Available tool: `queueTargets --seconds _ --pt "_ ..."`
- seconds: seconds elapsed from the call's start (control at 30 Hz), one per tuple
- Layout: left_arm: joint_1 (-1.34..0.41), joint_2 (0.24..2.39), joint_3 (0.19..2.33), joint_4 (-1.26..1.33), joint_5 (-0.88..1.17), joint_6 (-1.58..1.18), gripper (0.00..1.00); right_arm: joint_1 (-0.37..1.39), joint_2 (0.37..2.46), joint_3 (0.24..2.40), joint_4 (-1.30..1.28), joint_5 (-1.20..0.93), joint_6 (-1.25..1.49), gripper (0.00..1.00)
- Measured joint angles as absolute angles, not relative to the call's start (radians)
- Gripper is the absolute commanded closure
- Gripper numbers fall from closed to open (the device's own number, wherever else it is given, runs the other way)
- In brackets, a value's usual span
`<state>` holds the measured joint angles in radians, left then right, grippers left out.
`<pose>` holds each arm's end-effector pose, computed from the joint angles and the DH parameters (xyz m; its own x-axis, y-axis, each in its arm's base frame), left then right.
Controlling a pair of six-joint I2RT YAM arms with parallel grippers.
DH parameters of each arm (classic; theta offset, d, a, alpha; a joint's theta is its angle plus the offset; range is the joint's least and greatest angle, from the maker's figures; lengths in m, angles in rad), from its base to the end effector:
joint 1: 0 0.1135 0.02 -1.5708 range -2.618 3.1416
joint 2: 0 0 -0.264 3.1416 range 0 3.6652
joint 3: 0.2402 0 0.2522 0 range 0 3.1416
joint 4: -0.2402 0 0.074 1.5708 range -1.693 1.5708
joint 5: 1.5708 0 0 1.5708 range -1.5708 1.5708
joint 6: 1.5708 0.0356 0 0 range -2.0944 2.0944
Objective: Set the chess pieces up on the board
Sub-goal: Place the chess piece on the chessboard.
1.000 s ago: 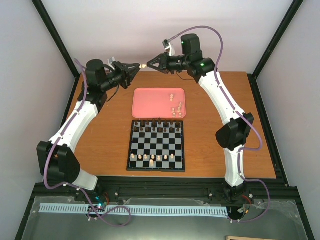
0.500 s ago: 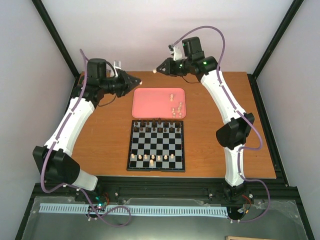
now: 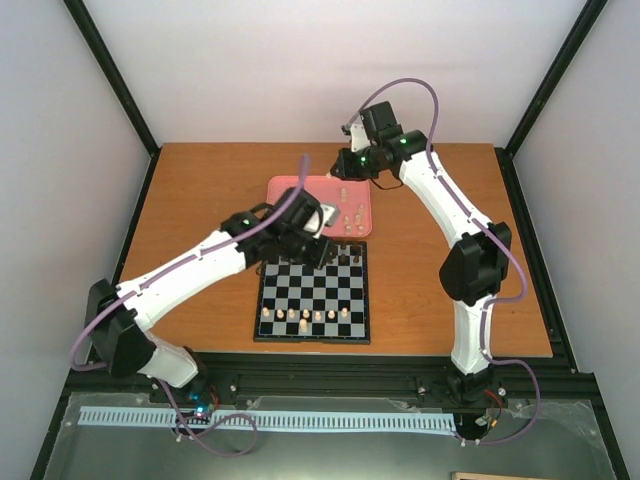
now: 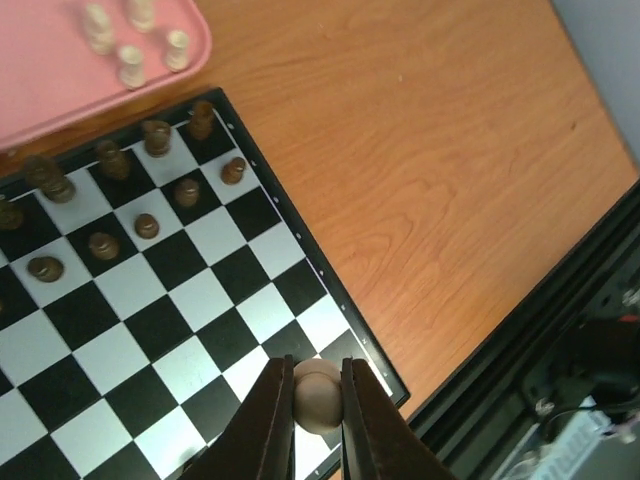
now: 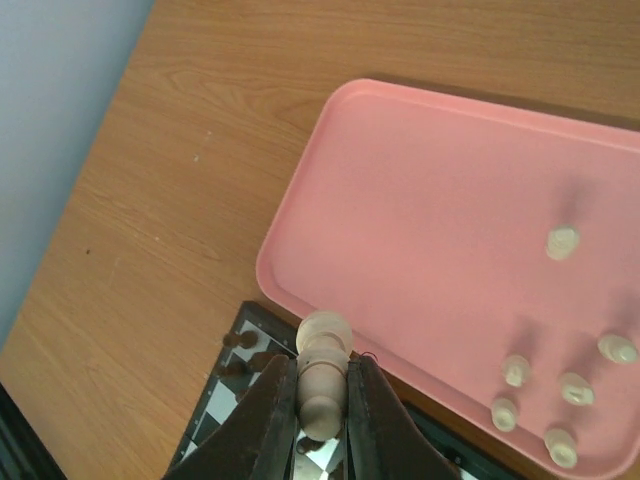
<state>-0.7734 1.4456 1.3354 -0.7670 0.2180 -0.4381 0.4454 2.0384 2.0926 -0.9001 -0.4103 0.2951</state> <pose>0.2140 -0.2197 0.3245 -0.8296 0.2311 -0.5084 0.4738 0.7730 -0.4218 0.4009 0.2071 0.3425 -0.8306 -0.1010 -0.5476 -0.4099 0.7765 0.4785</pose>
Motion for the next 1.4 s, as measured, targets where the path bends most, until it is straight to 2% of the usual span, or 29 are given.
queueTargets --seconds 0.2,0.43,0.77,1.03,1.4 --pt "-0.943 1.506 1.299 -0.691 0.076 -0.364 0.99 0.445 1.963 1.974 -0.87 -0.373 0.279 0.9" --pt "-1.082 1.624 1.253 -0.598 0.011 -0.329 0.99 0.445 1.889 1.828 -0.808 -0.353 0.274 0.9" --pt "-1.118 1.695 1.253 -0.549 -0.048 -0.261 0.99 0.445 1.826 1.686 -0.755 -0.355 0.281 0.9" --pt "-1.155 1.799 1.254 -0.553 -0.047 -0.215 0.99 0.445 1.821 1.682 -0.743 -0.355 0.281 0.9" --pt "-1.157 1.802 1.254 -0.573 -0.002 -0.207 0.99 0.444 1.821 1.68 -0.733 -0.378 0.281 0.9"
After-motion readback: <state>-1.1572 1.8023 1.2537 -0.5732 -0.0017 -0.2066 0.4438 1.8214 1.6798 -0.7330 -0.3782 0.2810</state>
